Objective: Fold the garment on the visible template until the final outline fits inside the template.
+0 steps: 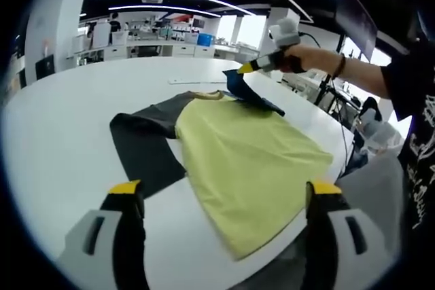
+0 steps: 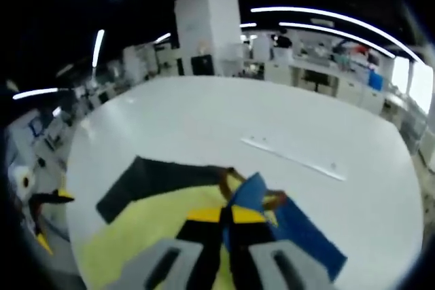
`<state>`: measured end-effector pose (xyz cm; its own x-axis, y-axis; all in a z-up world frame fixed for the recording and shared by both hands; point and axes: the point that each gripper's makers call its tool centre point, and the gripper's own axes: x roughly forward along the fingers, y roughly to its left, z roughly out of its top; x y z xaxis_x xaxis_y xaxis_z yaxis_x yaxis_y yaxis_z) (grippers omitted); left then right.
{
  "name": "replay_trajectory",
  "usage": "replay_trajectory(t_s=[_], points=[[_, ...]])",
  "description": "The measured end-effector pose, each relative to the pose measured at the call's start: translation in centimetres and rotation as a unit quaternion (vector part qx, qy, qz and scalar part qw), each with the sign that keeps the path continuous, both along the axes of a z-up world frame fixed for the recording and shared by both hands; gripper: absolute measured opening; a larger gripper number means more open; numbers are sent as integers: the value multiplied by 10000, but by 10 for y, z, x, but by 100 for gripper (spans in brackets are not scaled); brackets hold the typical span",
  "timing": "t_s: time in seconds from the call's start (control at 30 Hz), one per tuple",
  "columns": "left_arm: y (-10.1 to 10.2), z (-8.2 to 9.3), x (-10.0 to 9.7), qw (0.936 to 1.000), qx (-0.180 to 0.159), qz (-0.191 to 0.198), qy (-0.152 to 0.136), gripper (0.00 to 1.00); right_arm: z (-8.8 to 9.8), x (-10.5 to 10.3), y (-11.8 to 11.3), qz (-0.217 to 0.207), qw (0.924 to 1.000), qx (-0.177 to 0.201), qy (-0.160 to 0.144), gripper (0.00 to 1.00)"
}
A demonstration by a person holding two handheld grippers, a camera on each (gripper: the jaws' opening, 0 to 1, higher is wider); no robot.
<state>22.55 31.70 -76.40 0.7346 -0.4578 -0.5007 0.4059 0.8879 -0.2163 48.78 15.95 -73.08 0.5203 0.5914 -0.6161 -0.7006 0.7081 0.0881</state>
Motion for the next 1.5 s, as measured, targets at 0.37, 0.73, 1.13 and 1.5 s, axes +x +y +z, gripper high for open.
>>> replay_trajectory(t_s=[0.37,0.73,1.13,1.5], points=[[0,0,-1,10000,-12,-1,-6,96,3,-12,26,323,9994,-101,-71,0],[-1,-2,-3,10000,51,-65,9,96,8,-26,51,693,9973,-132,-224,0],[1,-5,-4,10000,66,-36,49,96,9,-36,74,974,9950,13,-212,0],[3,-7,-7,10000,56,15,75,96,9,-56,91,1423,9892,-93,-335,0]])
